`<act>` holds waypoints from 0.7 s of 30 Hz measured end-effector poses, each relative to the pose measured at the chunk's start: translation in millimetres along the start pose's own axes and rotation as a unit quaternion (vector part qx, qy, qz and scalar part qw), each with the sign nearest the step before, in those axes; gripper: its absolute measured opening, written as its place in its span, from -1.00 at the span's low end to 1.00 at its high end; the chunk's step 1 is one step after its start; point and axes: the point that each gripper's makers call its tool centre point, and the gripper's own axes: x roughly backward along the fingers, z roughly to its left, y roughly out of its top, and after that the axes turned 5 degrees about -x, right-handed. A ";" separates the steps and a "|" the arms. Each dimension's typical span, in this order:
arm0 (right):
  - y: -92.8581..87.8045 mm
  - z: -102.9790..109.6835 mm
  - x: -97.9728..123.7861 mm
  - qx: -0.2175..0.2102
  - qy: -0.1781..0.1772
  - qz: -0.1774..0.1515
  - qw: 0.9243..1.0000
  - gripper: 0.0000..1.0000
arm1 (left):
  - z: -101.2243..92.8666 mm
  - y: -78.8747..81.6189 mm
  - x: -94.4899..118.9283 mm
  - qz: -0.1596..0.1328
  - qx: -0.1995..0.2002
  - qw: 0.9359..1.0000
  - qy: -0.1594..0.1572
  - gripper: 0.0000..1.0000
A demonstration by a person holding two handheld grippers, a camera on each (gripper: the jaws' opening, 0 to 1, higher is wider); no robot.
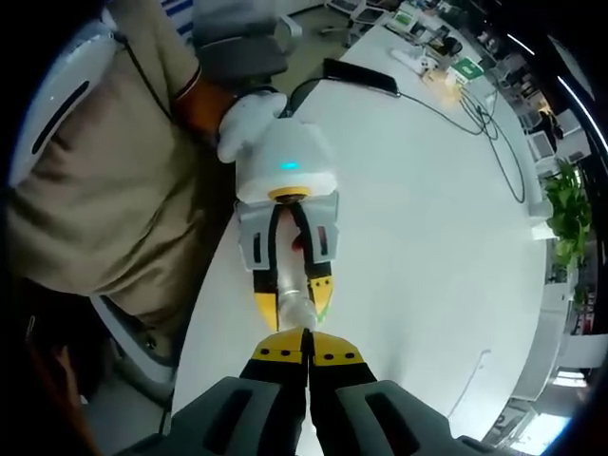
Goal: Clamp pump bottle remove cover press pump head put on cover
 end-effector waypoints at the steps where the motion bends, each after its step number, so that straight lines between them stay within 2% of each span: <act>1: -0.1 0.4 -0.7 0.002 -0.001 0.003 1.000 -1.00 | -0.4 0.1 -0.1 0.000 0.000 1.000 0.000 -0.69; 11: -0.2 3.0 -3.3 0.010 -0.002 0.028 1.000 -1.00 | -0.6 0.0 0.0 0.000 -0.002 1.000 0.001 -0.69; 21: -1.2 4.8 -2.7 0.005 -0.007 0.017 1.000 -1.00 | -0.7 -0.2 0.0 0.000 0.000 1.000 0.000 -0.69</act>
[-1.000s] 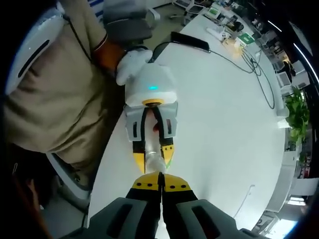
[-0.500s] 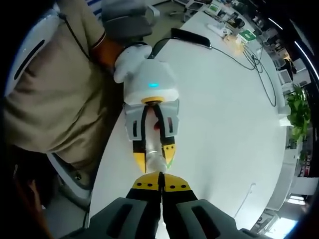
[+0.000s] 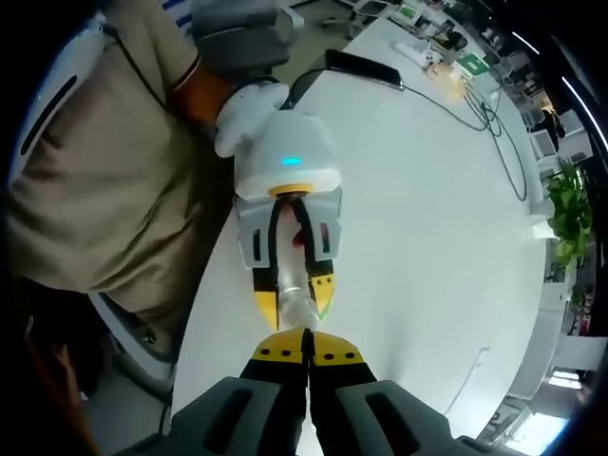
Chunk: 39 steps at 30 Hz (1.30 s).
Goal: Clamp pump bottle remove cover press pump head put on cover
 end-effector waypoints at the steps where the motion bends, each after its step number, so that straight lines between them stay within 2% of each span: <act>1: -0.2 0.0 0.2 -0.001 -0.001 -0.003 1.000 -1.00 | 0.3 -0.1 0.1 0.000 0.000 1.000 0.000 -0.69; 8: -0.1 0.9 0.6 -0.003 -0.007 -0.019 1.000 -1.00 | 0.9 -0.4 0.0 0.000 0.000 1.000 0.000 -0.69; 19: 0.3 -0.9 5.4 0.007 -0.008 -0.014 1.000 -1.00 | 0.8 -0.2 0.3 0.000 0.000 1.000 0.000 -0.69; 23: 0.6 -2.1 8.3 0.018 -0.017 -0.024 0.999 -1.00 | 0.2 -0.2 0.3 0.001 0.001 1.000 0.001 -0.69; 30: 0.6 -3.5 8.1 0.001 -0.015 -0.044 0.999 -1.00 | 1.4 -0.5 0.3 0.001 0.003 1.000 0.001 -0.69; 39: 0.7 -3.1 7.8 -0.002 -0.019 -0.036 0.999 -1.00 | 1.1 -0.5 0.7 0.001 0.002 1.000 0.002 -0.69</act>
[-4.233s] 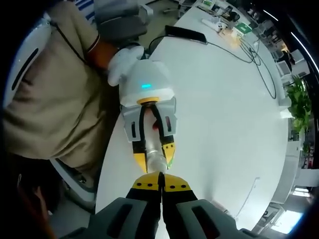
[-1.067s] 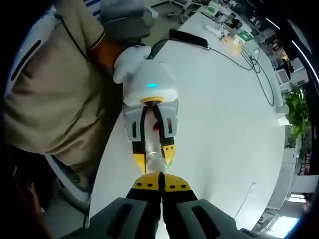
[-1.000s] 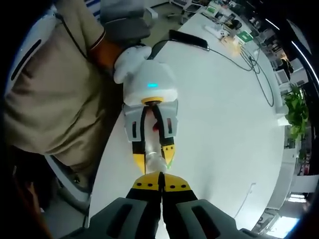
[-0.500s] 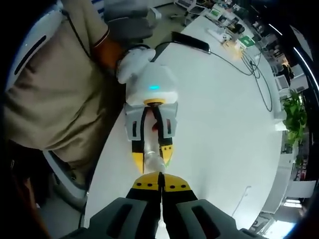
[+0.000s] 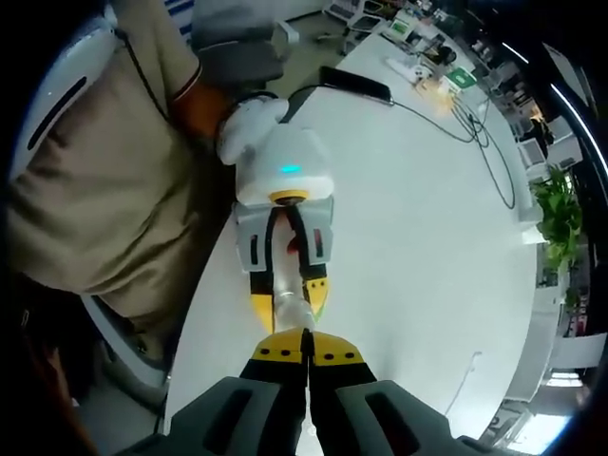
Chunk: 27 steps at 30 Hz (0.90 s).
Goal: Clamp pump bottle remove cover press pump head put on cover
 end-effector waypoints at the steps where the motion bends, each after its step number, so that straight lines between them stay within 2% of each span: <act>1: 0.0 0.1 0.0 0.000 0.000 0.000 1.000 -1.00 | -0.2 0.1 0.0 0.000 -0.001 1.000 0.000 -0.69; 27: 0.1 -2.0 -1.0 0.003 -0.001 0.012 1.000 -1.00 | 0.5 0.1 -0.2 0.000 0.001 1.000 0.000 -0.69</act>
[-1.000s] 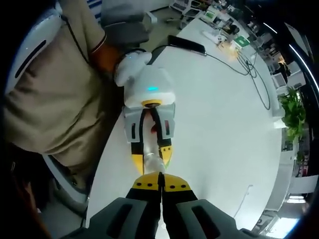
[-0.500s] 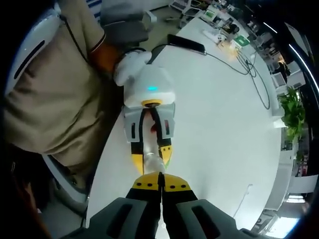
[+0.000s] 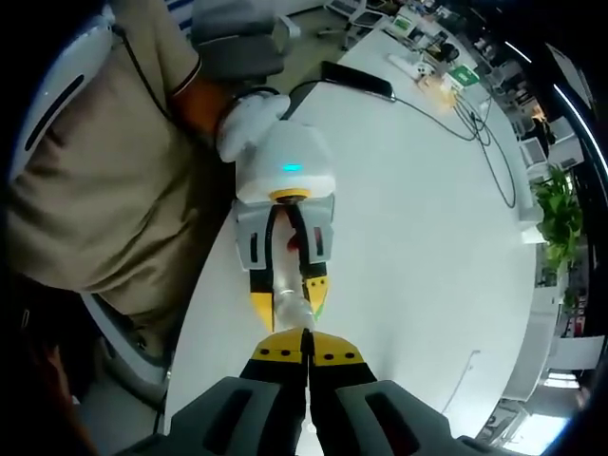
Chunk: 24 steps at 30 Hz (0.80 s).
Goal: Clamp pump bottle remove cover press pump head put on cover
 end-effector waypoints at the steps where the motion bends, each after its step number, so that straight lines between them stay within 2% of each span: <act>1: 0.0 -0.2 0.0 0.000 0.000 0.000 1.000 -1.00 | -0.4 0.2 0.1 0.000 0.000 1.000 0.000 -0.69; 24: -0.9 0.6 -3.5 0.004 0.003 0.015 1.000 -1.00 | 0.6 -0.3 -0.8 0.000 -0.001 1.000 0.000 -0.69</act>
